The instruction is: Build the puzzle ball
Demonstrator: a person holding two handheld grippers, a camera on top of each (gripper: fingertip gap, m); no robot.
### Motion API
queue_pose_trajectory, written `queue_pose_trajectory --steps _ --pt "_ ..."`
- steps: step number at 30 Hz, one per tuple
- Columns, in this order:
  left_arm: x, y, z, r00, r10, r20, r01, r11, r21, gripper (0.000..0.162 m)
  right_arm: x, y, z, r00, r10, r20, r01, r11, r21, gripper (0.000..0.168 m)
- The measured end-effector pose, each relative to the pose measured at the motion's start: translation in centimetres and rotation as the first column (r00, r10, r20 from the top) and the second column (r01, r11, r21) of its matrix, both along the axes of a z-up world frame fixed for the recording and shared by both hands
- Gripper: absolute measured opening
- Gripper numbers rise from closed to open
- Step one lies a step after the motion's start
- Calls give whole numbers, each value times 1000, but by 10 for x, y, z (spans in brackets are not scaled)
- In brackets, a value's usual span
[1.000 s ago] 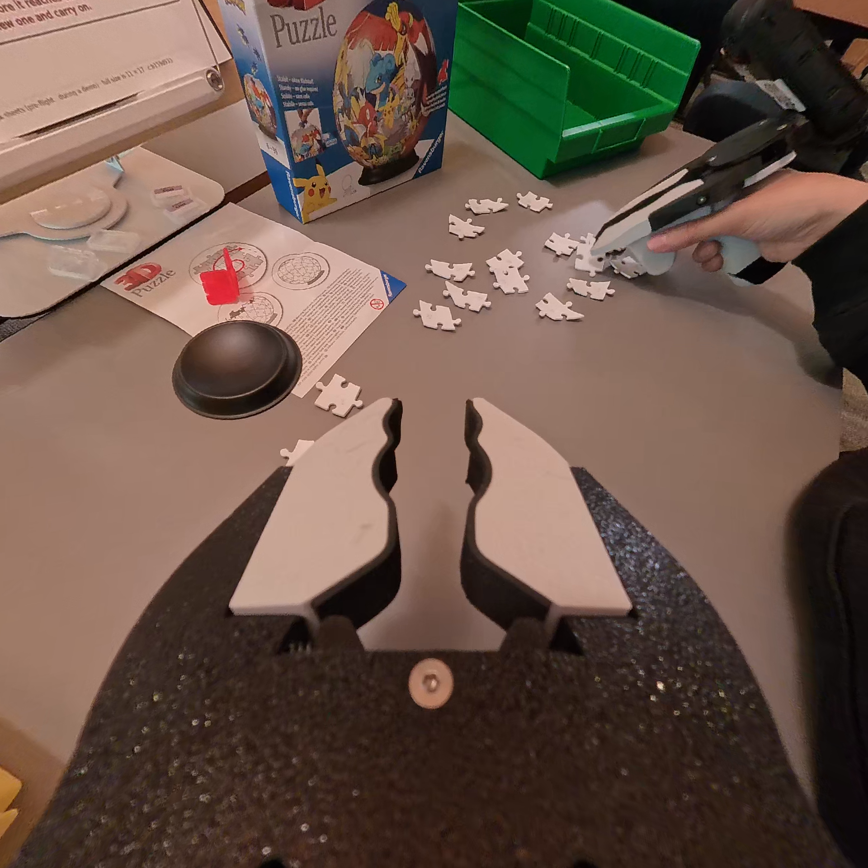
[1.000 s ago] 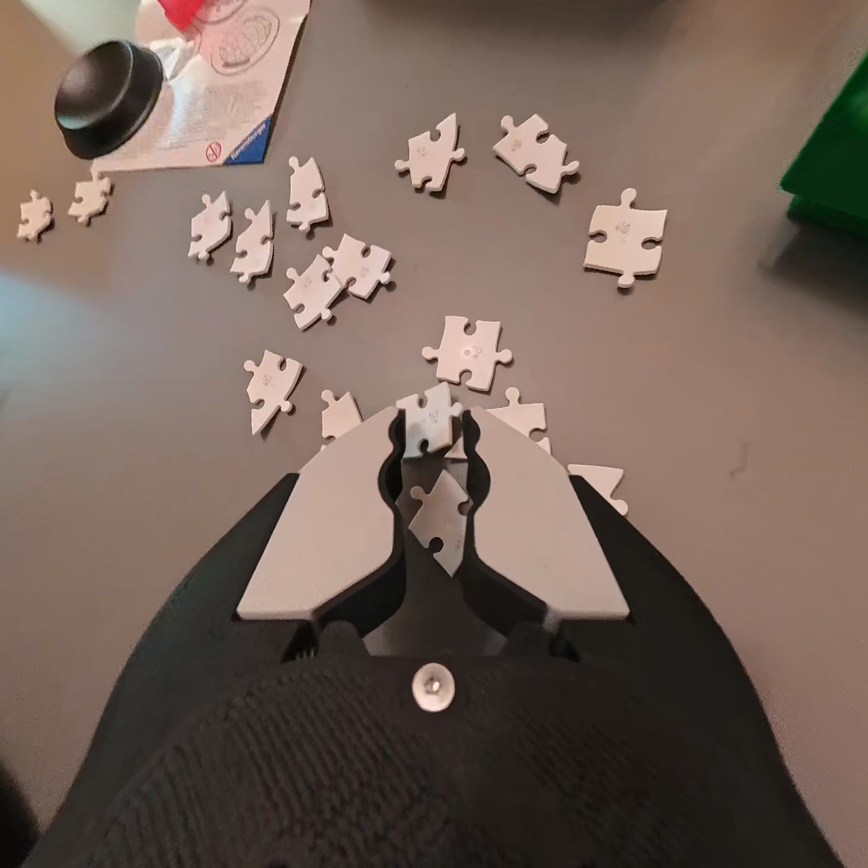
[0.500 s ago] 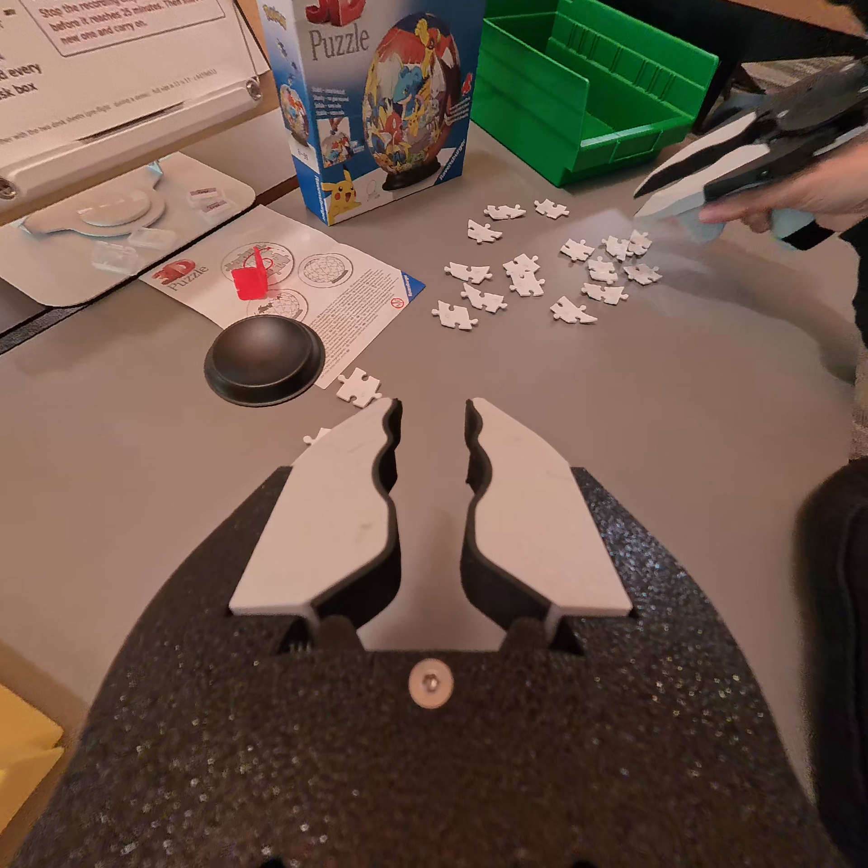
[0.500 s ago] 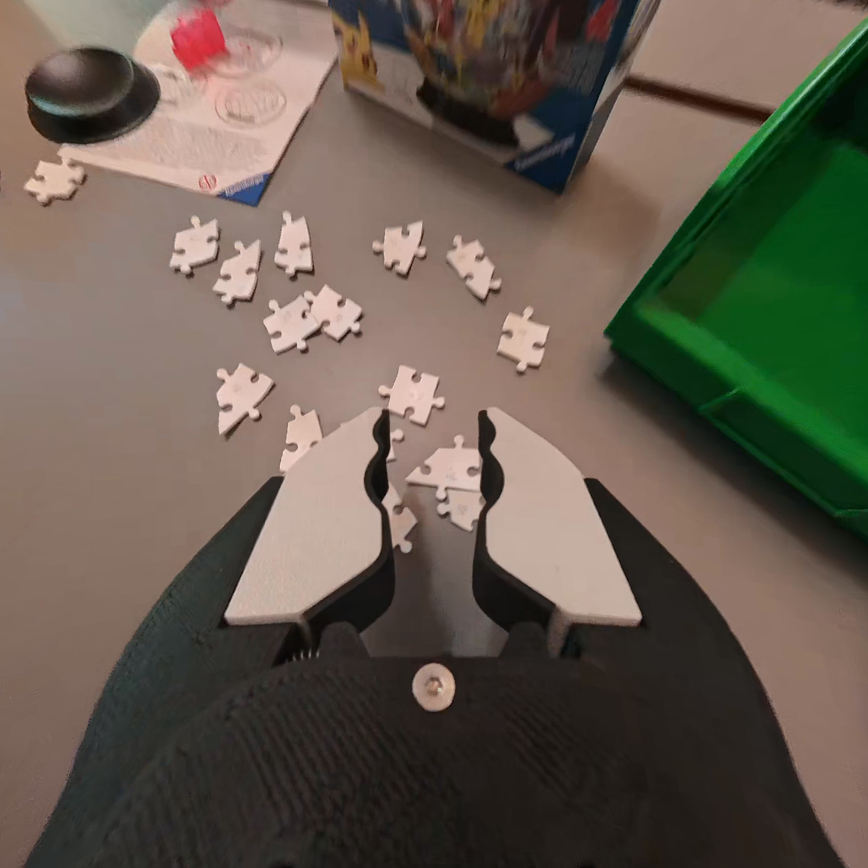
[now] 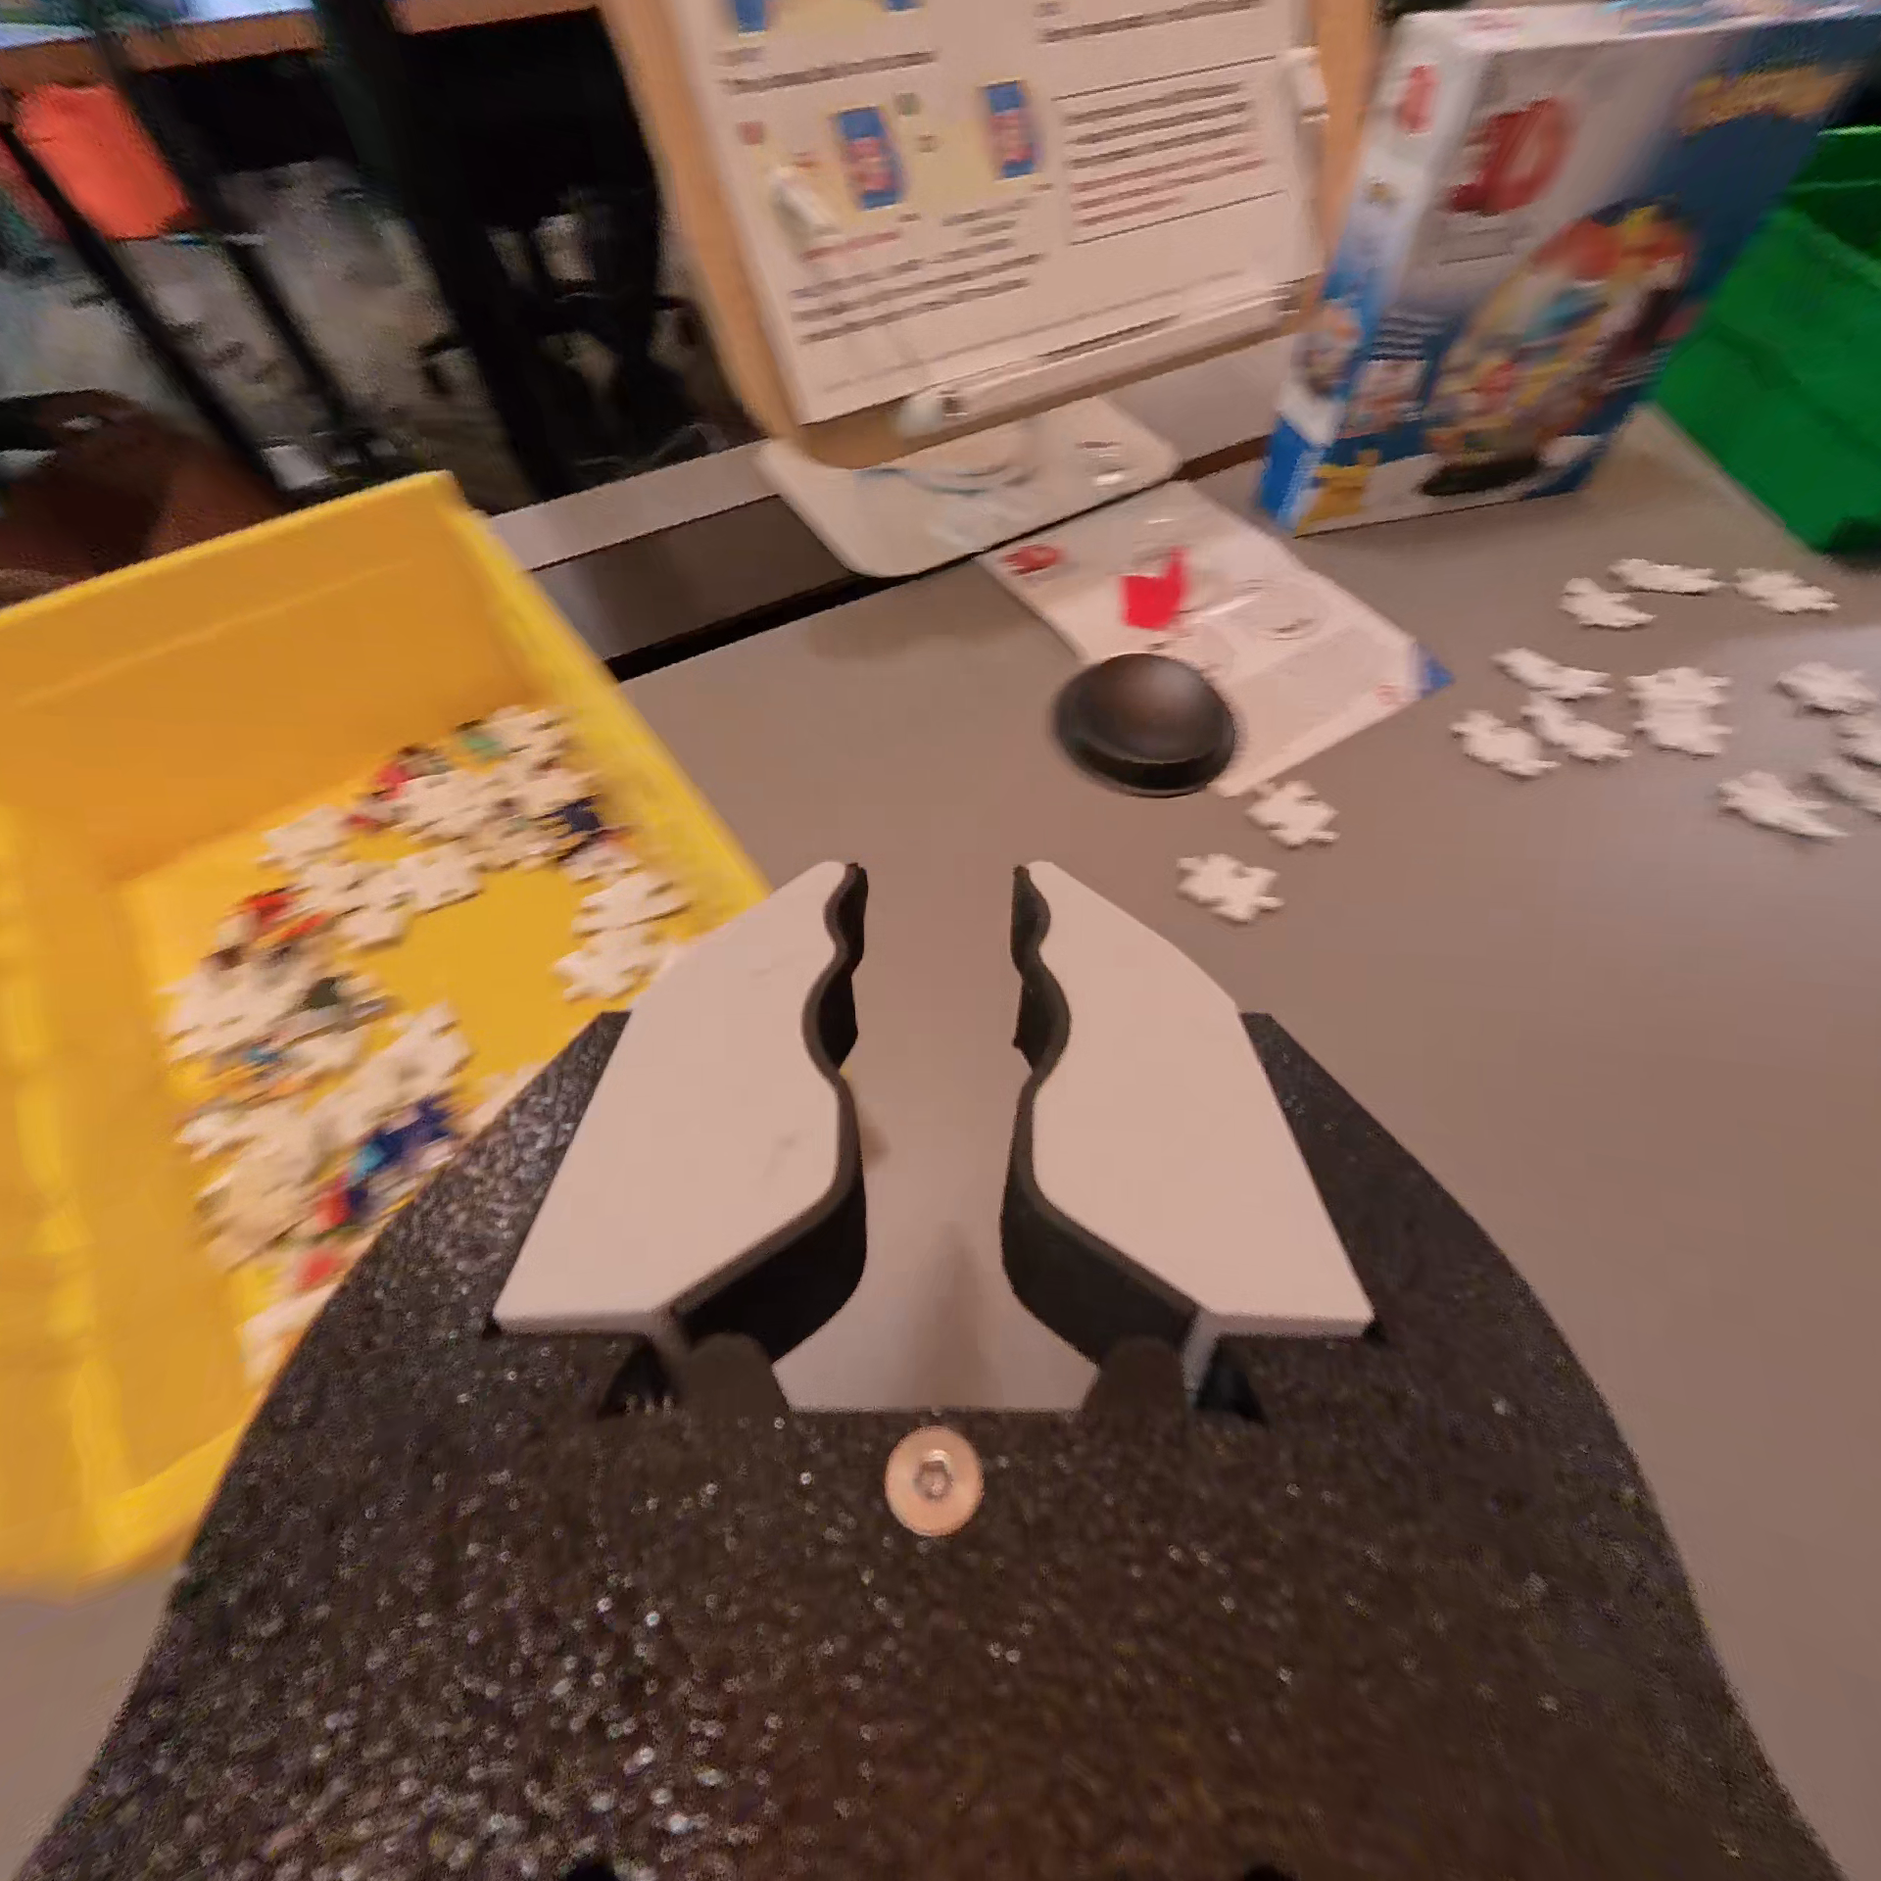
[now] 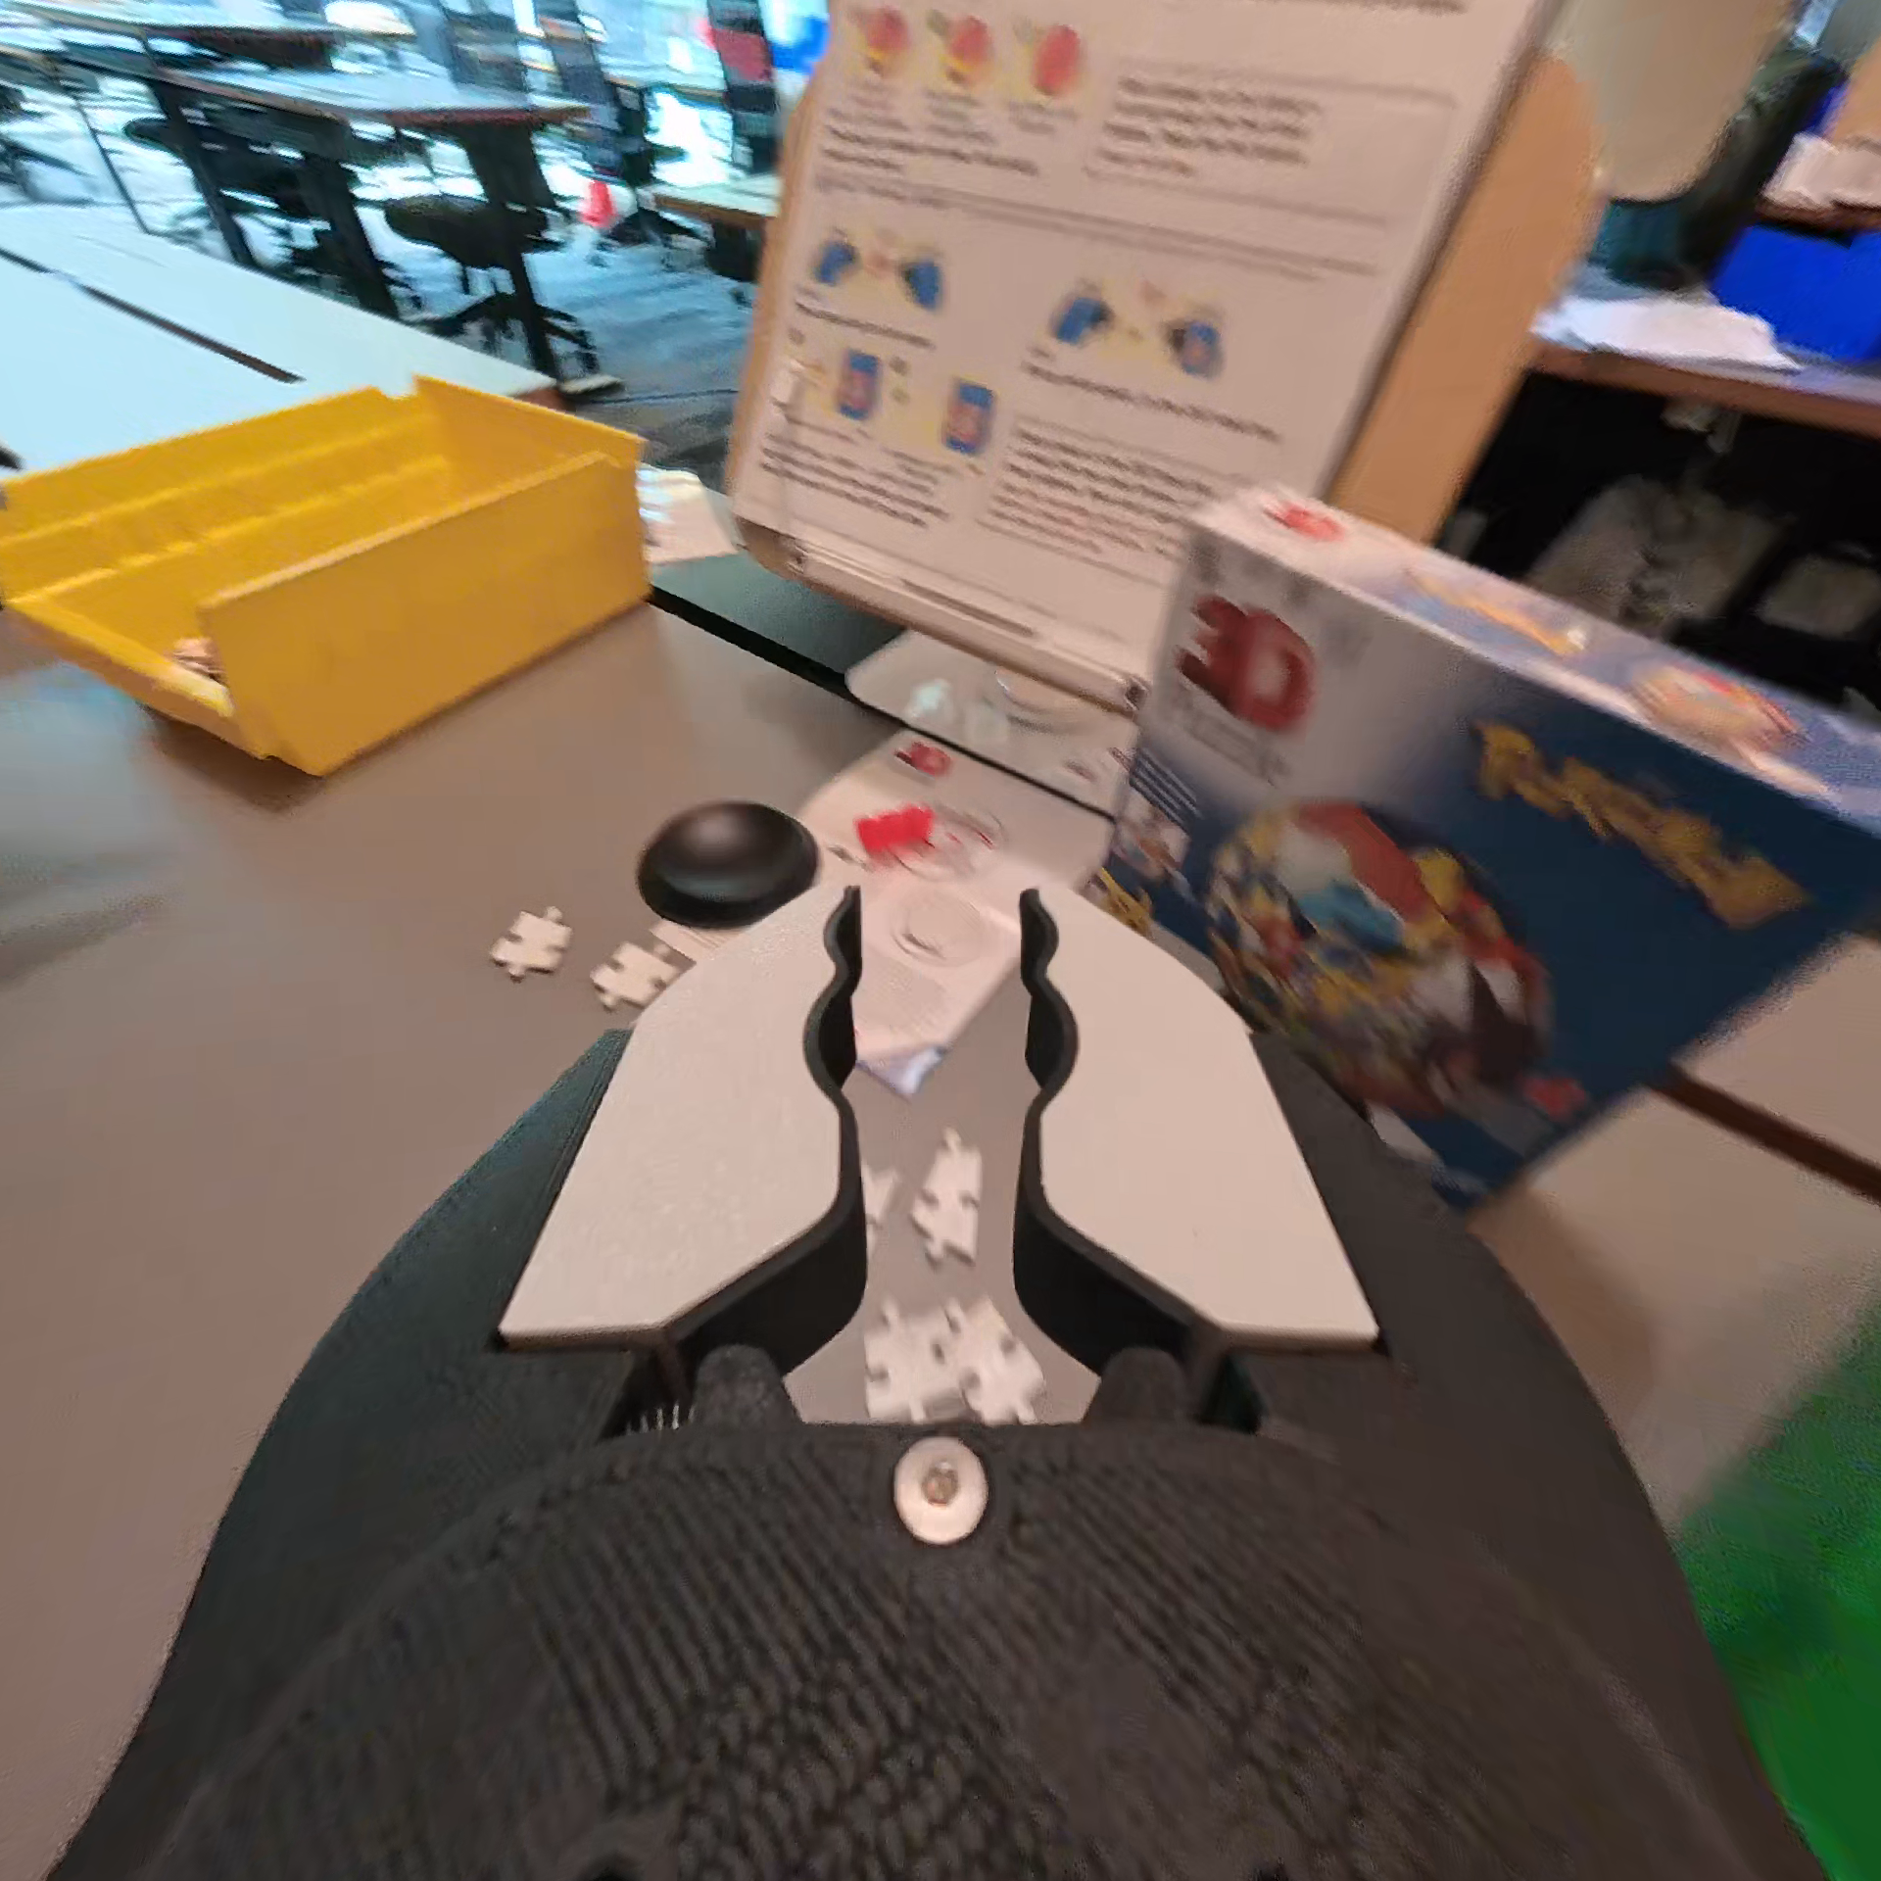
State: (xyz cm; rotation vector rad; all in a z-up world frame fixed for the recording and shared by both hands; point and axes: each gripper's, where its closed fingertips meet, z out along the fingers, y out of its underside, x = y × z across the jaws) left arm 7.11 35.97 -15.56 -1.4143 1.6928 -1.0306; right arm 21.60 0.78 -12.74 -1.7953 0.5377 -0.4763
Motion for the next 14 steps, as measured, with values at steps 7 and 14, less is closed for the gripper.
queue_pose_trajectory --steps 7,14 --pt "-12 121 4 955 236 -179 -187 949 255 28 -11 104 17 970 240 42 -241 970 30 31" --pt "30 153 -43 890 176 -421 -44 951 306 33 -10 124 17 961 264 83 -261 964 -46 32"
